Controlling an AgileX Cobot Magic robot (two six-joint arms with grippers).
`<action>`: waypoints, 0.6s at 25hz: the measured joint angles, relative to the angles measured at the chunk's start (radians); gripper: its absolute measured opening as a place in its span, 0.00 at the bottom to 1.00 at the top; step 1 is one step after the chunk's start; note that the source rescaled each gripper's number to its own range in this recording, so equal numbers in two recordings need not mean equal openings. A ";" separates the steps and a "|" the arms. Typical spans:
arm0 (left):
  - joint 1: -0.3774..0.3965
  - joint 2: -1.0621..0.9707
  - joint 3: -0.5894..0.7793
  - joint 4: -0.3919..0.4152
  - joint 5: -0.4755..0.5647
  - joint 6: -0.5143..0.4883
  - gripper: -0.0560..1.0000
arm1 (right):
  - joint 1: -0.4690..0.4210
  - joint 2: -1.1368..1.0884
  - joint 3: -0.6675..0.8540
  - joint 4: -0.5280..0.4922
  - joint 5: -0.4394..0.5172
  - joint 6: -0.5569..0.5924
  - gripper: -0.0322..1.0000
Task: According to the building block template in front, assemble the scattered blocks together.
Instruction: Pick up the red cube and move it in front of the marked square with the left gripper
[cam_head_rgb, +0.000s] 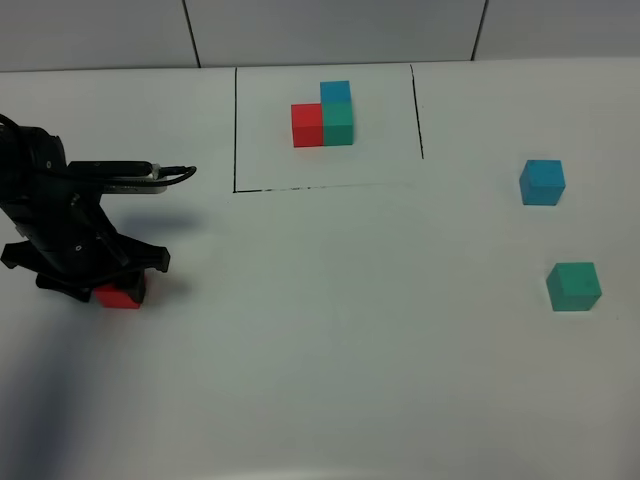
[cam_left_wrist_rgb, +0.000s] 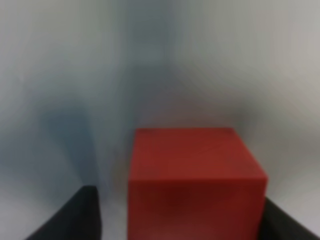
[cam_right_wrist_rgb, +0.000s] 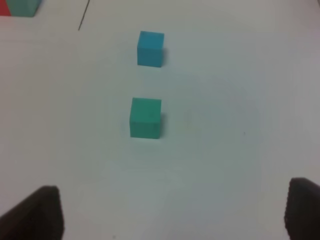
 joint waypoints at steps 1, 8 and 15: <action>0.000 0.000 0.000 0.000 0.000 0.000 0.12 | 0.000 0.000 0.000 0.000 0.000 0.000 0.79; -0.040 -0.003 -0.007 0.002 0.027 0.178 0.06 | 0.000 0.000 0.000 0.000 0.000 0.000 0.79; -0.252 0.034 -0.182 0.002 0.183 0.581 0.06 | 0.000 0.000 0.000 0.000 0.000 0.000 0.79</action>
